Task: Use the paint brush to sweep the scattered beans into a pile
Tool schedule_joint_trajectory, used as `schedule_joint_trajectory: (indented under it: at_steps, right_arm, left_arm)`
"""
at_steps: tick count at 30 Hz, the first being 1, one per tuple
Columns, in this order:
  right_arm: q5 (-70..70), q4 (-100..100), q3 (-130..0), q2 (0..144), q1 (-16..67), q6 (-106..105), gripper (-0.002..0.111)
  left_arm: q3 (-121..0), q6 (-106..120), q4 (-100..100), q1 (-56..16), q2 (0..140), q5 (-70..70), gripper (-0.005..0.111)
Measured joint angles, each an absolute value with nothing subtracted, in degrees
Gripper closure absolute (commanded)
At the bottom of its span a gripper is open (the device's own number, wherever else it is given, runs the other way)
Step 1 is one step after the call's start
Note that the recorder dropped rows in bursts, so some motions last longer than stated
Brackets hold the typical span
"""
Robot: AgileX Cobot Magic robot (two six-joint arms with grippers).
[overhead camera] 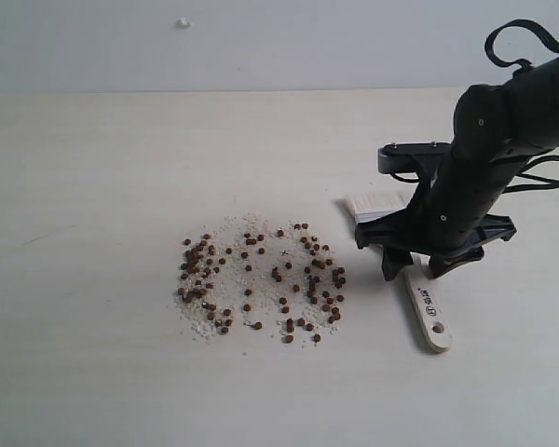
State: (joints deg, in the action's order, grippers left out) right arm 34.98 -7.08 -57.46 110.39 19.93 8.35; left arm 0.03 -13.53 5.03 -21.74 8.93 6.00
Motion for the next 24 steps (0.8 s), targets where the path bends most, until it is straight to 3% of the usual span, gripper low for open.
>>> schedule_joint_trajectory:
  at_steps: [21, 23, 24]
  right_arm:
    - [34.11, -5.79, -58.17, 111.43, 19.97, 11.62, 0.057]
    - [34.34, -2.37, -58.52, 111.92, 21.00, 15.38, 0.064]
    - [34.46, 0.00, -58.61, 111.96, 21.73, 17.35, 0.075]
  left_arm:
    - [0.03, -13.53, 5.03, -21.74, 8.93, 6.00, 0.107]
    - [0.03, -13.53, 5.03, -21.74, 8.93, 6.00, 0.107]
    - [0.03, -13.53, 5.03, -21.74, 8.93, 6.00, 0.107]
